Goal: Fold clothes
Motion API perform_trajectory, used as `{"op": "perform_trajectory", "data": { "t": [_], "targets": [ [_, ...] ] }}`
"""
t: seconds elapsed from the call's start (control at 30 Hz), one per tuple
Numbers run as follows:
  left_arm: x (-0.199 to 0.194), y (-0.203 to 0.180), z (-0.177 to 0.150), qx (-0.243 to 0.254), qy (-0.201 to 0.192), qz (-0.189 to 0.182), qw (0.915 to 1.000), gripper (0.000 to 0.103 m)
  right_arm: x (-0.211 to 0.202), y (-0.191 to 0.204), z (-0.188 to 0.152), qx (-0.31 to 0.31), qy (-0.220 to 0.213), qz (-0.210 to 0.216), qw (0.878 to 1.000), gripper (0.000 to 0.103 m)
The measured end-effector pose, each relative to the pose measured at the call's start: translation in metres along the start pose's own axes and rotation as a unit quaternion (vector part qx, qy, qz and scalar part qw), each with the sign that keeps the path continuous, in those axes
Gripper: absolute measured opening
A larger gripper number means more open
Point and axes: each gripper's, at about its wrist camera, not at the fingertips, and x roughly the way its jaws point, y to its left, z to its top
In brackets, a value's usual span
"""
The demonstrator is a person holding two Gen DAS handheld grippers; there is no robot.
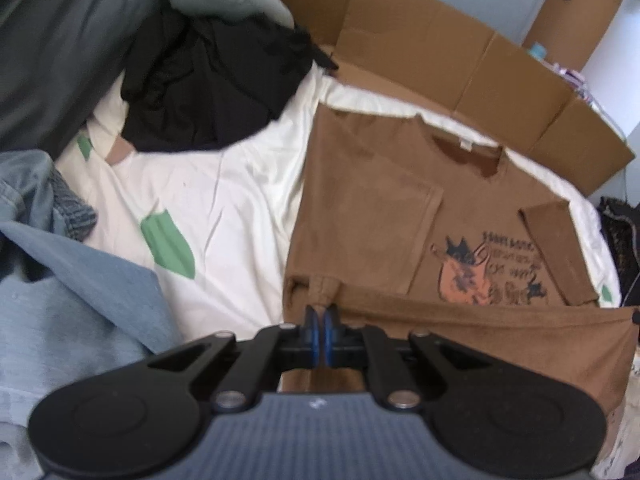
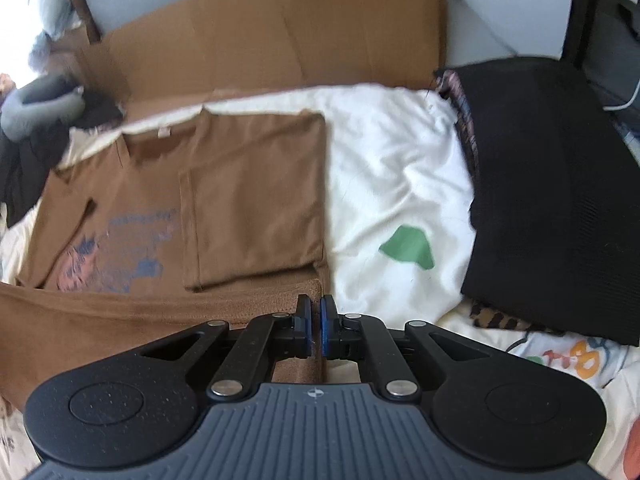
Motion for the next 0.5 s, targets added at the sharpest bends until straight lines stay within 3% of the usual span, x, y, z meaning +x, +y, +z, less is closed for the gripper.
{"op": "perform_trajectory", "data": {
  "t": [0.5],
  "targets": [
    [-0.057, -0.006, 0.041, -0.003, -0.082, -0.025, 0.9963, 0.003, -0.067, 0.008, 0.042, -0.006, -0.083, 0.009, 0.996, 0.002]
  ]
}}
